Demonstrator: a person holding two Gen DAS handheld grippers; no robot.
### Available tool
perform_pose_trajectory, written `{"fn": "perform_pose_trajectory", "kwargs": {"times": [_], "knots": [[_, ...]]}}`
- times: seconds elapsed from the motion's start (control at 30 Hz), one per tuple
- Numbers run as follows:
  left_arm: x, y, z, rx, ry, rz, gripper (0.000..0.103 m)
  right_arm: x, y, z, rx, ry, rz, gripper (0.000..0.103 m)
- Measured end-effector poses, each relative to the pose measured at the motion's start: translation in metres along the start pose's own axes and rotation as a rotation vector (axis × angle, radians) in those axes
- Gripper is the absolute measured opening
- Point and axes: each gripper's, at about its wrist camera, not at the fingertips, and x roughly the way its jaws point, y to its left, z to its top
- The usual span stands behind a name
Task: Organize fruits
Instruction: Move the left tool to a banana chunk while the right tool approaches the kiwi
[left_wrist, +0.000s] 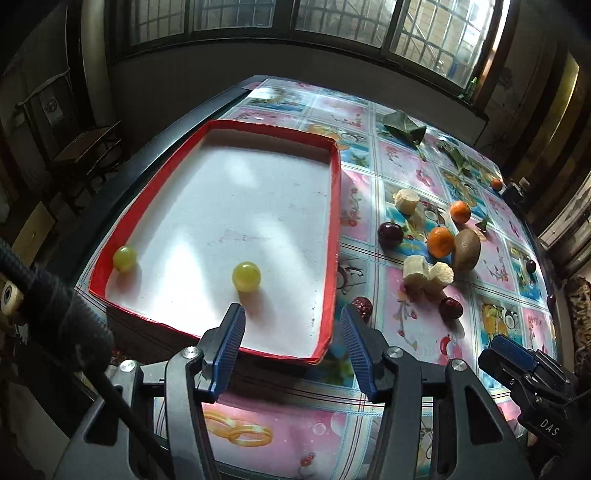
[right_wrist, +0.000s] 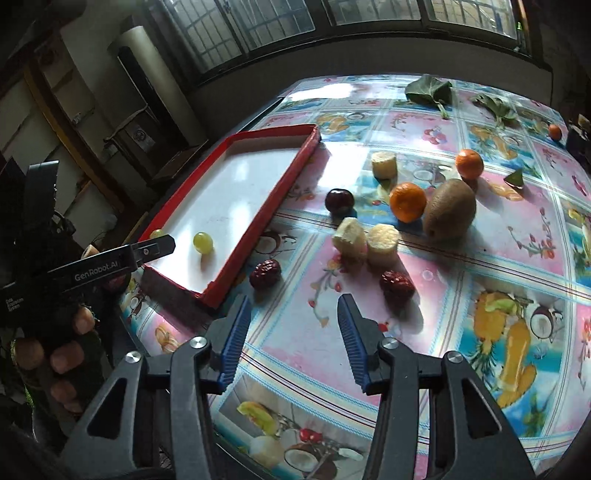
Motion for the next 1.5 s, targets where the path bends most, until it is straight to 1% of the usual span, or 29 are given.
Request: {"fn": "perform_pose_trajectory", "kwargs": {"times": [0.07,0.17,0.33,0.57,0.73,0.87,0.97,1.2,1.37,1.5], "knots": [[0.001,-0.019,-0.004,0.038,0.010,-0.025,0.054,-0.011,-0.024,-0.011,0.047,-0.015,-0.031,0.050],[0.000,-0.043,-0.010,0.089,0.014,-0.034,0.054,-0.025,-0.052,-0.024,0.123,-0.023,-0.055,0.050],[0.000,-0.063,-0.016,0.128,0.027,-0.039,0.054,-0.038,-0.079,-0.035,0.175,-0.051,-0.064,0.050],[0.006,-0.071,-0.018,0.136,0.051,-0.030,0.054,-0.043,-0.089,-0.038,0.179,-0.072,-0.054,0.050],[0.012,-0.065,-0.020,0.137,0.068,-0.029,0.054,-0.044,-0.095,-0.040,0.189,-0.072,-0.051,0.050],[0.018,-0.061,-0.018,0.120,0.095,-0.070,0.054,-0.043,-0.098,-0.040,0.196,-0.071,-0.050,0.050],[0.022,-0.065,-0.013,0.125,0.101,-0.091,0.054,-0.042,-0.098,-0.040,0.197,-0.066,-0.050,0.050],[0.034,-0.077,0.003,0.132,0.102,-0.119,0.053,-0.032,-0.095,-0.027,0.185,-0.059,-0.076,0.050],[0.054,-0.082,0.011,0.134,0.120,-0.133,0.052,-0.026,-0.095,-0.013,0.189,-0.071,-0.091,0.050],[0.068,-0.085,0.018,0.135,0.136,-0.131,0.052,-0.015,-0.102,0.002,0.228,-0.068,-0.107,0.050]]}}
